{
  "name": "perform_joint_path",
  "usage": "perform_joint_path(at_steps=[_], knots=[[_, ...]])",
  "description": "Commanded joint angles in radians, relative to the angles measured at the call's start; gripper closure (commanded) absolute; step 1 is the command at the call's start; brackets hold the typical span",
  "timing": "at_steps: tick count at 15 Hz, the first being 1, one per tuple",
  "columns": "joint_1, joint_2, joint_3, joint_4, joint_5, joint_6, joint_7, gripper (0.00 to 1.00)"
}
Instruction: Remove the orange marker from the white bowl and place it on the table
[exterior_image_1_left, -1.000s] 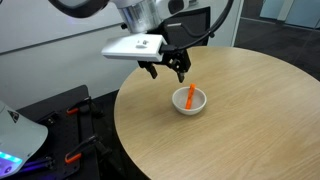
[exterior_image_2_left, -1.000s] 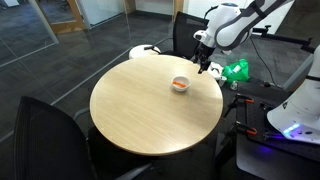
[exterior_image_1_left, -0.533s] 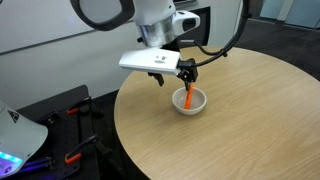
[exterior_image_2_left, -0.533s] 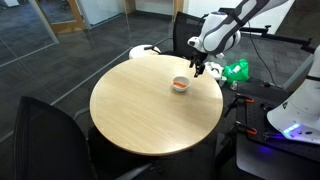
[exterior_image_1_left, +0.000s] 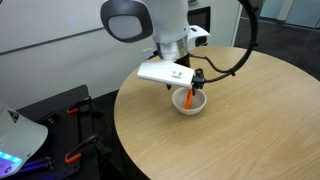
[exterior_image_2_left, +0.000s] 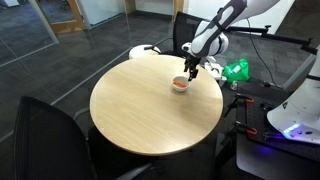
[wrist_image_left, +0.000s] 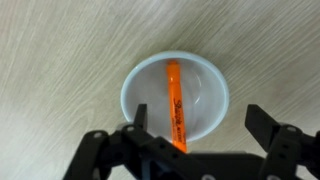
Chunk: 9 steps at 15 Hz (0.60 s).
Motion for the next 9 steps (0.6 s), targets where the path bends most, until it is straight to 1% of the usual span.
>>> perform_joint_path(at_steps=[1, 5, 9], knots=[[0.0, 0.02, 0.0, 0.012, 0.0, 0.0, 0.0, 0.0], [0.0, 0.059, 0.0, 0.037, 0.0, 0.0, 0.0, 0.0], [-0.015, 0.074, 0.02, 0.047, 0.018, 0.037, -0.032, 0.0]])
